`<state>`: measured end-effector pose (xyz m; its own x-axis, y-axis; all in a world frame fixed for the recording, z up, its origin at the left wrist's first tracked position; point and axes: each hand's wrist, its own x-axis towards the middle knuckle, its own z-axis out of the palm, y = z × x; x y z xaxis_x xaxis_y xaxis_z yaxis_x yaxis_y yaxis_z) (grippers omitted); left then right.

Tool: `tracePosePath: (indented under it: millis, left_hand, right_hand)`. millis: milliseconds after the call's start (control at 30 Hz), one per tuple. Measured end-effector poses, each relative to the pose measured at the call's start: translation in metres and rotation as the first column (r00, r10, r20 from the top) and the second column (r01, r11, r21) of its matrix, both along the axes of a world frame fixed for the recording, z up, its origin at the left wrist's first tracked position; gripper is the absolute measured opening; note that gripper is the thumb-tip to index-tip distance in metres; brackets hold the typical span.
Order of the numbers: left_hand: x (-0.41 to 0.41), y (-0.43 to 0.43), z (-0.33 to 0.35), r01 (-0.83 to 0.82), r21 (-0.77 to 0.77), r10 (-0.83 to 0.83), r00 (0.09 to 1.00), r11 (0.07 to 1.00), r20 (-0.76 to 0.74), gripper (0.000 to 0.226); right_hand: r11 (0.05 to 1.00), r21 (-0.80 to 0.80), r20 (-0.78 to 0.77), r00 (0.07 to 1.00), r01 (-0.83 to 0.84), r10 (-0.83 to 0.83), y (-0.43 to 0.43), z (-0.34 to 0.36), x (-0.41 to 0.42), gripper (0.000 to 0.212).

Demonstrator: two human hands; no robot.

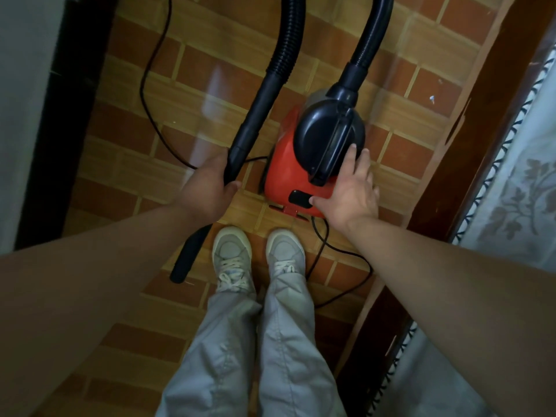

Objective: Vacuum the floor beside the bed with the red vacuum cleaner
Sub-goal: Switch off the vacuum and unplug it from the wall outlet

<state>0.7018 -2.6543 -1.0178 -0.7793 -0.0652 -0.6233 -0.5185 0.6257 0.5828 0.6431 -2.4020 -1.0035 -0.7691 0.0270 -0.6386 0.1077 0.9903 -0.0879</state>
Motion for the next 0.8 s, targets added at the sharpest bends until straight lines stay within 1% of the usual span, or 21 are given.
tracePosePath:
  millis: [133, 267, 500, 800]
  left_hand:
    - [-0.002, 0.008, -0.002, 0.001, 0.013, -0.001, 1.000, 1.000, 0.004, 0.042]
    - [-0.003, 0.015, -0.004, 0.013, 0.027, -0.014, 1.000, 1.000, 0.014, 0.039]
    - [-0.017, 0.029, -0.012, 0.011, 0.056, -0.015, 0.997, 0.998, 0.071, 0.056]
    - [-0.032, 0.046, -0.022, -0.030, 0.128, 0.006, 0.983, 0.991, 0.183, 0.056]
  right_hand:
    - [0.998, 0.051, -0.044, 0.998, -0.036, 0.038, -0.007, -0.010, 0.002, 0.138]
    - [0.999, 0.043, -0.076, 0.997, -0.021, 0.024, -0.011, -0.020, 0.007, 0.143]
    - [1.000, 0.015, -0.114, 0.993, 0.006, -0.004, -0.010, -0.031, 0.011, 0.142]
    - [0.999, -0.011, -0.126, 0.991, 0.030, -0.031, -0.011, -0.037, 0.012, 0.139]
